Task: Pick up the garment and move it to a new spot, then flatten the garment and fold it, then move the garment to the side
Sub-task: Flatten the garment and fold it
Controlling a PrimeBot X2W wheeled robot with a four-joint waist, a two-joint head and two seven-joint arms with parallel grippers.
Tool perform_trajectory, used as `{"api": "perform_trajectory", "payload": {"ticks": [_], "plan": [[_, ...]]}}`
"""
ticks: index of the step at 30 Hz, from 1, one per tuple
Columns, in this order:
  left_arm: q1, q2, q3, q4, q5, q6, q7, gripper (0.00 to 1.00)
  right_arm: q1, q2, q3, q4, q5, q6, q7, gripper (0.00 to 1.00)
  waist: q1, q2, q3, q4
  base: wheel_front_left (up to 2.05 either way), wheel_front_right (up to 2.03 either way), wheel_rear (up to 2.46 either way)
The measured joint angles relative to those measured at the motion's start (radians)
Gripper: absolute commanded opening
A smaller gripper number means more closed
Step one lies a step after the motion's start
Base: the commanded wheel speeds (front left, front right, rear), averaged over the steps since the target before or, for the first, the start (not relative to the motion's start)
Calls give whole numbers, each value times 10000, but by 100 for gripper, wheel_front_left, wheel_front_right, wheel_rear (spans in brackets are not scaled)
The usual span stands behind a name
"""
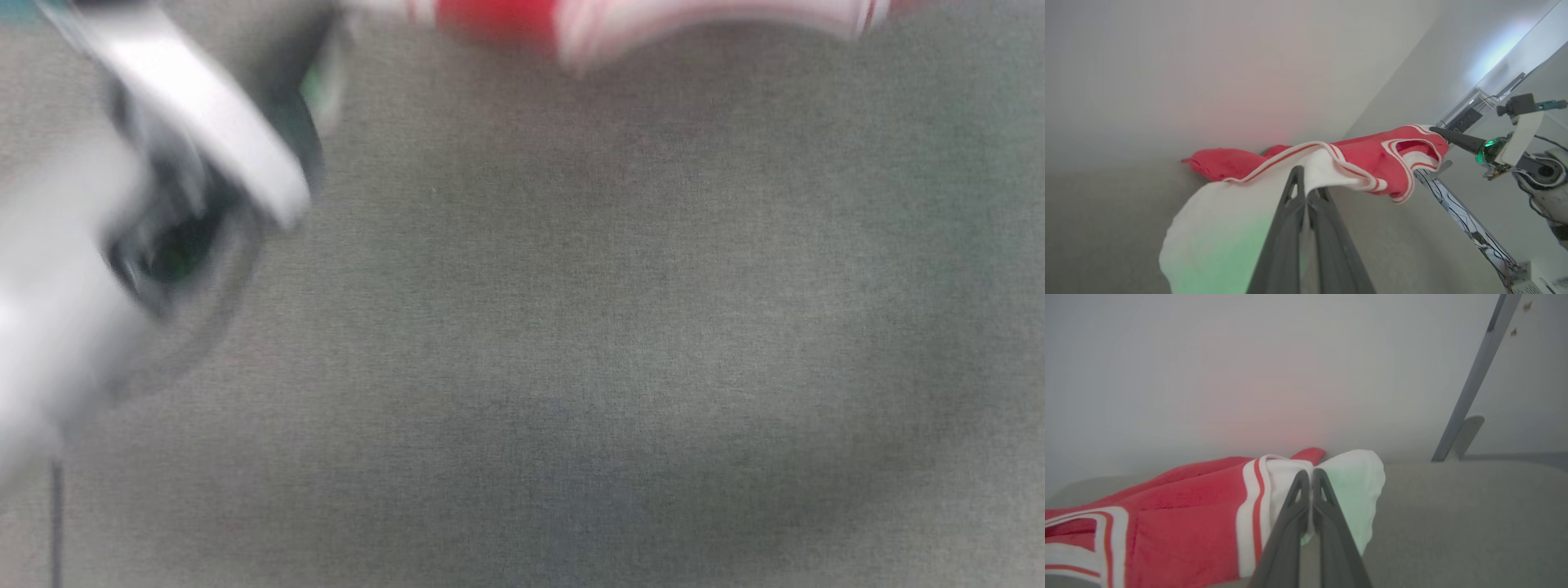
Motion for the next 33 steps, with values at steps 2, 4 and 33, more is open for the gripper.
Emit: {"api": "perform_trajectory", "payload": {"ticks": [2,4,33], "plan": [[916,217,-416,-502,4,-2,2,0,1379,-322,-25,-788,510,0,380,0,0,0,-133,62,0,0,0],[1730,489,-771,-863,-4,-2,0,0,2654,-621,-82,-1565,901,0,779,0,0,0,-272,100,0,0,0],[7640,2387,-1204,-4155,1442,0,-828,0,12728,295,-2334,-8351,2451,0,3914,0,0,0,-1273,212,0,0,0]]}}
